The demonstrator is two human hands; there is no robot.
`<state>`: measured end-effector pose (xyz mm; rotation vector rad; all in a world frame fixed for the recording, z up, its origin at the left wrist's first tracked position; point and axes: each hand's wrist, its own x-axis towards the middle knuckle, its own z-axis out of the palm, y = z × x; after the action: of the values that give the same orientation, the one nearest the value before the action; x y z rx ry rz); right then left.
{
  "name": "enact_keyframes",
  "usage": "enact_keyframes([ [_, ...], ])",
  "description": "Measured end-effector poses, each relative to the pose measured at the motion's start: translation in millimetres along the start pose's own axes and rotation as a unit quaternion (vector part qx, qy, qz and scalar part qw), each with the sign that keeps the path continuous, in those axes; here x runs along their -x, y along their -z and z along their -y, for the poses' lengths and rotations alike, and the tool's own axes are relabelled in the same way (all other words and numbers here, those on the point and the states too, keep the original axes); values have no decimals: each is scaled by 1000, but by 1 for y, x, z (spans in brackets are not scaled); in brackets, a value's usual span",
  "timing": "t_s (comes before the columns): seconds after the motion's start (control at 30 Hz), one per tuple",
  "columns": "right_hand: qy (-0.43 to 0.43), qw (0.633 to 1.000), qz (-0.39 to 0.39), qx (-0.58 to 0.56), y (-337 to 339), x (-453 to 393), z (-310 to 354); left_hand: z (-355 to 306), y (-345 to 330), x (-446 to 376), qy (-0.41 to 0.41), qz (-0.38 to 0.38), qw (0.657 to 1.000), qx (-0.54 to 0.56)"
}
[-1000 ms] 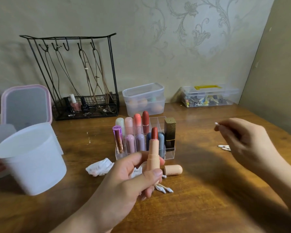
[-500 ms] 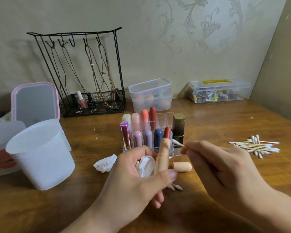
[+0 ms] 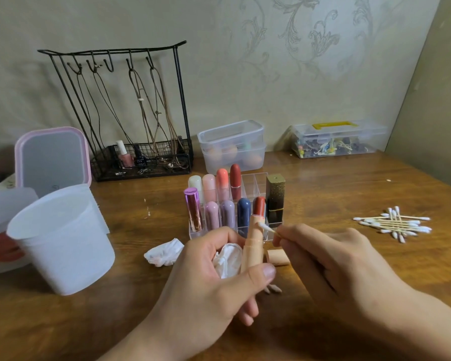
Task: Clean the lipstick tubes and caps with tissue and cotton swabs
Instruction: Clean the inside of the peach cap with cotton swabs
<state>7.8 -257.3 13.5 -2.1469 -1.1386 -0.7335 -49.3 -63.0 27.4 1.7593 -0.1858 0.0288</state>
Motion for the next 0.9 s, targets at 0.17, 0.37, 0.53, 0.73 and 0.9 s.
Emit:
enact_keyframes([
  [0.17,-12,1000,13,-2,0,0,-2,3,2,0,-3,13,1000,6],
  [0.37,-22,1000,18,0,1,0,-2,4,2,0,-8,23,1000,17],
  [0.53,-22,1000,15,-4,2,-1,-1,3,2,0,-7,33,999,13],
  [0.73,-5,1000,8,-3,6,-2,0,3,2,0,-6,31,999,-8],
  [0.9,13,1000,11,9,7,-2,-1,3,2,0,-2,22,1000,-13],
])
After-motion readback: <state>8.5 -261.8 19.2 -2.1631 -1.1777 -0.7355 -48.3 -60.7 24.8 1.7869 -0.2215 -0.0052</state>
